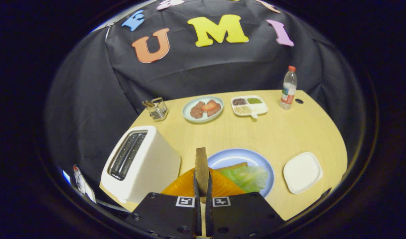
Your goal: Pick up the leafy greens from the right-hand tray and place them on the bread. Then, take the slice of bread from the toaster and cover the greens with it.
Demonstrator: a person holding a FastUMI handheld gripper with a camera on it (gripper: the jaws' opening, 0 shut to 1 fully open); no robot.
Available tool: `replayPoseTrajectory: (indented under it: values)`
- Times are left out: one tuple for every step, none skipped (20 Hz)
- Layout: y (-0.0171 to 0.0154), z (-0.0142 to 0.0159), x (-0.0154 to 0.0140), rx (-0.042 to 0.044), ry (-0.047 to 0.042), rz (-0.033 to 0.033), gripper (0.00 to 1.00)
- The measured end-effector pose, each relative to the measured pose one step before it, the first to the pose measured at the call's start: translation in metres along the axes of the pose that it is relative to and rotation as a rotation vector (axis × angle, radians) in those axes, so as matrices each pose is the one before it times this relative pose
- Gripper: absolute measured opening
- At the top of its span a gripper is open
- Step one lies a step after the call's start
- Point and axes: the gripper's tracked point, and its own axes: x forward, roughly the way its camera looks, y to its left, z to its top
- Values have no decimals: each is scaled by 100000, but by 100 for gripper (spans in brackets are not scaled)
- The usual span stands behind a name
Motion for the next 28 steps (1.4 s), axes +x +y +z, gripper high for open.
replayPoseTrajectory:
  values:
    - [-779, -432, 455, 1628, 1534, 255, 5]
    - [-770, 191, 263, 1966, -844, 186, 5]
    - [-613, 102, 230, 1453, -395, 226, 5]
    - [-525, 24, 240, 447, 515, 445, 5]
    - [-657, -117, 124, -451, 657, -224, 5]
    - [-517, 92, 102, 3, 151, 55, 5]
    - [-376, -115, -52, 263, 609, 488, 5]
    - [-248, -33, 7, 477, 518, 1275, 5]
    - [-180, 27, -73, 479, 359, 1585, 5]
    - [-371, 158, -130, 294, -107, 672, 5]
    - [-326, 143, -74, 387, -282, 429, 6]
    - [-293, 144, -280, 1180, -226, 1064, 6]
    - [-118, 99, -287, 1245, -397, 1449, 6]
    - [-452, 187, -133, 446, -360, -284, 6]
    - [-614, -14, 47, 480, -500, -1091, 9]
    - [-587, -86, 198, 381, 182, -1513, 9]
    - [-621, -245, 205, 265, 687, -1923, 14]
    - [-317, -201, 351, -143, 439, -797, 19]
    - [-294, -240, 285, -727, 455, -1013, 20]
    - [-839, -47, 74, -1569, -583, -4113, 20]
    - [-743, -100, 35, -1003, -696, -3521, 32]
    - [83, 2, 28, -1181, -796, -746, 38]
    - [-210, 24, -232, -2315, -1679, -2422, 45]
    - [-194, 32, -271, -2295, -1253, -2129, 47]
    - [-70, 16, -298, -2069, -1005, -1300, 64]
    - [54, -131, -170, -819, -1407, 106, 81]
    - [-27, 295, -581, -109, -1376, -593, 98]
    - [-106, 252, -652, 568, -2068, 15, 97]
